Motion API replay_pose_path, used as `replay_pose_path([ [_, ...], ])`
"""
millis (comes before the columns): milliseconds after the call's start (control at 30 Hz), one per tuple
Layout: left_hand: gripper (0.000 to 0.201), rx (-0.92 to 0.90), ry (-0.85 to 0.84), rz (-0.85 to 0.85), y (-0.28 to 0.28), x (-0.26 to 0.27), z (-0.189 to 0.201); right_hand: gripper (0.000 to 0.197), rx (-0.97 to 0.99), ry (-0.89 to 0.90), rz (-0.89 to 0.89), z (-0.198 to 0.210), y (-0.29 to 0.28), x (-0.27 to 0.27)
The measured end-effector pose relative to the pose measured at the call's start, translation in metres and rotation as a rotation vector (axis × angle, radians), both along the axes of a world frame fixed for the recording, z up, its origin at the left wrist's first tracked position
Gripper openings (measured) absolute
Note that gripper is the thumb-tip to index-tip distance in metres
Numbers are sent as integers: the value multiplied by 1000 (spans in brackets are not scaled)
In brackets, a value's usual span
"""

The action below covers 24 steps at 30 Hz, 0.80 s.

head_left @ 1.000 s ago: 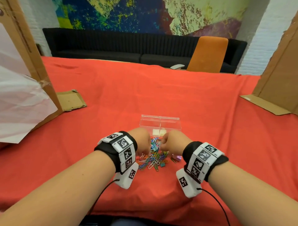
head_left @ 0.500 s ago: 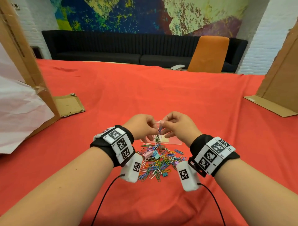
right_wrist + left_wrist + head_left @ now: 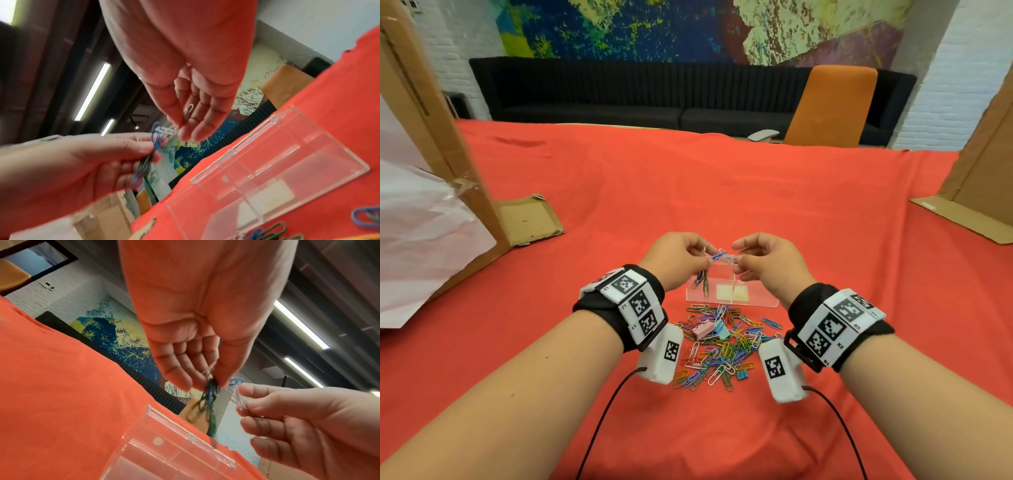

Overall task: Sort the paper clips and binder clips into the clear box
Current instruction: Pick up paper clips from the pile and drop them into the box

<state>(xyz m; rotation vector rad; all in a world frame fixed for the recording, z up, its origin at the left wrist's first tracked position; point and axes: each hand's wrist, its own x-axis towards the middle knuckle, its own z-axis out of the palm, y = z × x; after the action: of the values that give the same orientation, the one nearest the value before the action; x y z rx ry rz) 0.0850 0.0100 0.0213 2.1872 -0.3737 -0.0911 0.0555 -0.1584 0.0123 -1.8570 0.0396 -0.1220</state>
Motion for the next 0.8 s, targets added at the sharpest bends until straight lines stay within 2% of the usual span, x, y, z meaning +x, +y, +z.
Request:
replay_pose_path([
  [133,15,-94,14,65,-11,15,0,9,-260,-42,-22,-8,2,12],
  [233,16,-83,41,87,-17,25,-7,12,-376,-35,-55,-15,4,20],
  [400,17,94,-10,96,-18,31,-15,14,-611,-1,-57,-21,10,28],
  [500,20,243,-44,67,-17,28,-16,19,-684,1,2,-18,13,28],
  [633,20,347,-96,49,-15,18,-14,22,-781,28,79,-15,11,18],
  [733,18,432,-168,-4,-15,3,-10,18,-841,2,49,-5,6,3],
  [800,16,469,-165,-68,-16,-7,-8,17,-933,34,122,3,3,-4],
])
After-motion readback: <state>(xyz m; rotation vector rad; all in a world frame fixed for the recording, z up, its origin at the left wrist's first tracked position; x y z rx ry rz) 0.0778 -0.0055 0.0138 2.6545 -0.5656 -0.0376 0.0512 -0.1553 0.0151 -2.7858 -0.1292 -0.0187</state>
